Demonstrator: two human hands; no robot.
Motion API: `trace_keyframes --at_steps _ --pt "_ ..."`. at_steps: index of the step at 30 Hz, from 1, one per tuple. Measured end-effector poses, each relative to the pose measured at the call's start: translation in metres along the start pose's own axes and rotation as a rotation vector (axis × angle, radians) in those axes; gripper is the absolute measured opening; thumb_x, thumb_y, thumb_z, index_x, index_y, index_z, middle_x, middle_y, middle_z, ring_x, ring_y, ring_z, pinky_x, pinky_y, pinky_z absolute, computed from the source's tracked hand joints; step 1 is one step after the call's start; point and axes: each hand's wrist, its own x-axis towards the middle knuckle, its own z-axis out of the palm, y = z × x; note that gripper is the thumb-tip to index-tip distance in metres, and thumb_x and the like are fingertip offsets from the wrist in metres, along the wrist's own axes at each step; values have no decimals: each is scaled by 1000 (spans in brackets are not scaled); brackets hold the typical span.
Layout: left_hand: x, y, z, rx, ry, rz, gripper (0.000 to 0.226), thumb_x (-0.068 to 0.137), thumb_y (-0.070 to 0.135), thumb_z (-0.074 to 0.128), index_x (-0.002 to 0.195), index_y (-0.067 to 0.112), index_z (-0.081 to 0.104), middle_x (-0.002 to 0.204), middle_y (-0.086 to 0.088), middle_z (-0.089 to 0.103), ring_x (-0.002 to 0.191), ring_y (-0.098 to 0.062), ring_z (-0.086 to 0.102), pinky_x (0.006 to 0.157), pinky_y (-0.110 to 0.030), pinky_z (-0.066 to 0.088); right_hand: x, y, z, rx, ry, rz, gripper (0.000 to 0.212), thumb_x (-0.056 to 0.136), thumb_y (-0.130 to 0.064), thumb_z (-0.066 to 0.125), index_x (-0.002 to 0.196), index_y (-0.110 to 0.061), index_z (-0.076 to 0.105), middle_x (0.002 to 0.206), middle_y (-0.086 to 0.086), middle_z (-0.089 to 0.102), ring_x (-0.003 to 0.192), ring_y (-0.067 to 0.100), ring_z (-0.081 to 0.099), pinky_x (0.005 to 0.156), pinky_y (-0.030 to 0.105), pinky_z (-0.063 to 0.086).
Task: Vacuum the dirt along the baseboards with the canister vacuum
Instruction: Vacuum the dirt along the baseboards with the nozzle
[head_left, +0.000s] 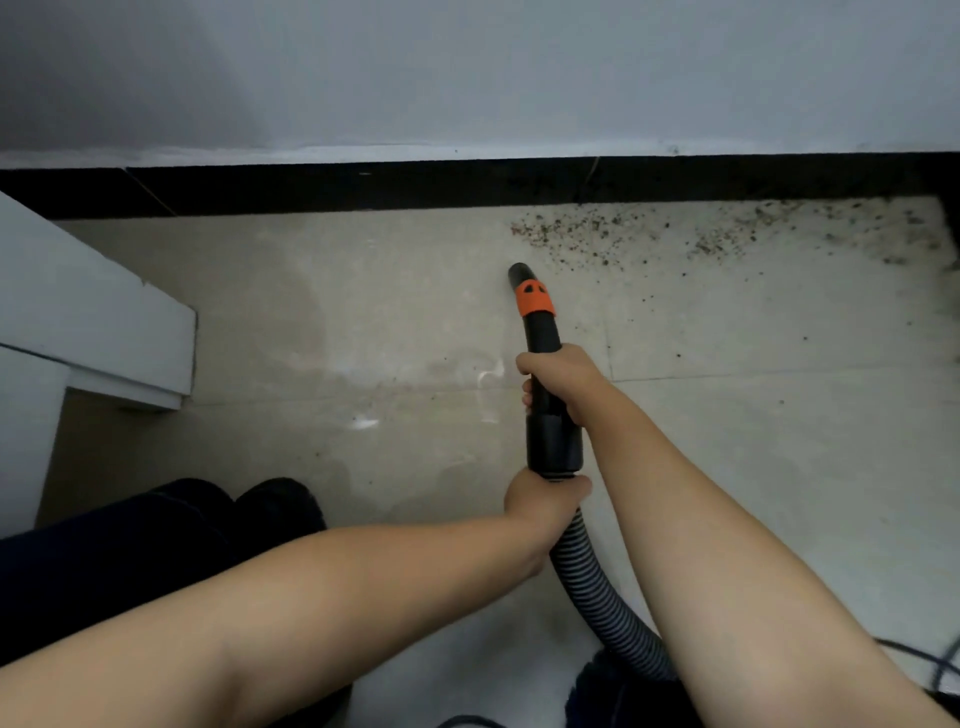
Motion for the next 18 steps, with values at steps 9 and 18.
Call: trace_keyframes --at_steps 9,18 --pt "-9 10 83 34 -138 25 30 83 17 63 112 11 58 101 -7 61 91 -22 57 76 -27 46 -6 10 -99 78 192 30 10 83 0 55 84 -4 46 61 11 50 45 20 48 49 28 46" --pt "-18 -12 69 48 -56 -83 30 81 19 67 109 8 64 105 -13 69 97 -26 65 84 -35 53 -20 23 -74 15 -47 28 11 83 -1 56 86 -7 47 60 10 51 46 19 49 47 26 46"
